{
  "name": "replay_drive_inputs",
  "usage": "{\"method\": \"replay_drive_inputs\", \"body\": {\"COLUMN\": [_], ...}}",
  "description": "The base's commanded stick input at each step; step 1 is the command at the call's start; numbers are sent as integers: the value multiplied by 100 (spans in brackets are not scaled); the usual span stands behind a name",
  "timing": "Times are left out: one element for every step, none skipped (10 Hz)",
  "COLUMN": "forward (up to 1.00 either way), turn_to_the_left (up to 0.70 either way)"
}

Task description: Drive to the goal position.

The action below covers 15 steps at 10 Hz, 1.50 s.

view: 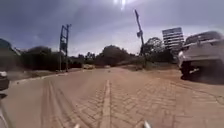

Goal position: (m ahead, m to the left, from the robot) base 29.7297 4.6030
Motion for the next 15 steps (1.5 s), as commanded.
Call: {"method": "replay_drive_inputs", "body": {"forward": [70, 70, 70, 70, 70, 70, 70, 70, 70, 70, 70, 70, 70, 70, 70], "turn_to_the_left": [0, 0, 0, 0, 0, -5, -13, -21, -29, -30, -14, 0, 0, -8, -21]}}
